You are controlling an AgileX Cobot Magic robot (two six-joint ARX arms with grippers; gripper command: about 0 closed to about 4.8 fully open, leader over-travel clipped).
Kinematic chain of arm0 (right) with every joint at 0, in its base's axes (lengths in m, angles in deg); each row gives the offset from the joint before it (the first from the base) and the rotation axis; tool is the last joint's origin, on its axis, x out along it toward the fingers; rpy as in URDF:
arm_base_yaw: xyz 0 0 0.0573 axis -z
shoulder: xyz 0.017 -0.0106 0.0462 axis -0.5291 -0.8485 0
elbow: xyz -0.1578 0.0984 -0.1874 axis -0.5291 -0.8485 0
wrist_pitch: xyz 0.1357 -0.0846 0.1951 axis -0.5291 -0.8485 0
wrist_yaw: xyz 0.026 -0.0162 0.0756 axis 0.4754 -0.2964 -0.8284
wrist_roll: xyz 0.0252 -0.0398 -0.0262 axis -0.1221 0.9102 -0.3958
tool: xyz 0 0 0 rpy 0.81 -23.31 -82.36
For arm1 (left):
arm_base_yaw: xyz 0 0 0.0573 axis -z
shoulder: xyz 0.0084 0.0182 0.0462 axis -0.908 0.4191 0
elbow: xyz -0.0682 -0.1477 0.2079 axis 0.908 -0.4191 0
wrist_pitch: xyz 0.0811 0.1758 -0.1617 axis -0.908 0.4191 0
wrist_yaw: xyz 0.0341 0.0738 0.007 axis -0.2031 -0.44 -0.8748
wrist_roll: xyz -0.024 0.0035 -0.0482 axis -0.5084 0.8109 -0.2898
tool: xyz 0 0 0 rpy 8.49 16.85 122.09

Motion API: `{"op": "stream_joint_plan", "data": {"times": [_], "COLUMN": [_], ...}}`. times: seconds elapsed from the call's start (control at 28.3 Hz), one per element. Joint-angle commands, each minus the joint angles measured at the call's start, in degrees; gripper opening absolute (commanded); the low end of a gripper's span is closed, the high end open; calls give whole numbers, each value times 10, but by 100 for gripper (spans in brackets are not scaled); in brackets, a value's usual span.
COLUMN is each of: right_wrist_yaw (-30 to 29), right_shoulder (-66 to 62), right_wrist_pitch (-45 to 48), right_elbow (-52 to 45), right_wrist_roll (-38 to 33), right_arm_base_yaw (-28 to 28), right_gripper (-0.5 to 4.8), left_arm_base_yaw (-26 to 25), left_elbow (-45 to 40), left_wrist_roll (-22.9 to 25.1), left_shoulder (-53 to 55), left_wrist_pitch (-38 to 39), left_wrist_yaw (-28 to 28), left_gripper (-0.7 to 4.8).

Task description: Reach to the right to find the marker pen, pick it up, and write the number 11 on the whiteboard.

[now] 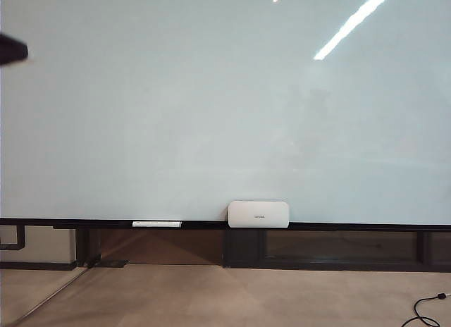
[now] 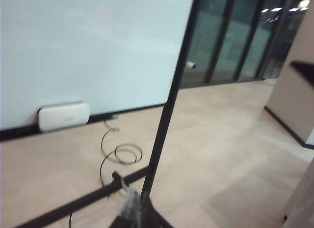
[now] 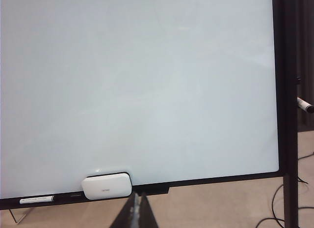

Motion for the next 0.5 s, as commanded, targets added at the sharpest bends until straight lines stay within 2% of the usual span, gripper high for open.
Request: {"op": "stream_joint_plan", "data": {"times": [0.04, 0.21, 0.5], "right_wrist_yaw": [2, 0, 3], "right_shoulder": [-33, -118, -302], "right_wrist_pitch": [8, 23, 125], "right_elbow": [15, 58, 118], "right_wrist_roll": [0, 4, 17], "right_arm_base_yaw": [0, 0, 1], "right_gripper": [-6, -6, -6], "left_arm_base_yaw": [0, 0, 0], "left_elbow": [3, 9, 97], "left_wrist_roll": [-2, -6, 43], "left_shoulder": [44, 142, 353], "left_wrist_pitch": [-49, -126, -171], "left_wrist_yaw": [7, 16, 36], "left_gripper": [-6, -6, -6]}}
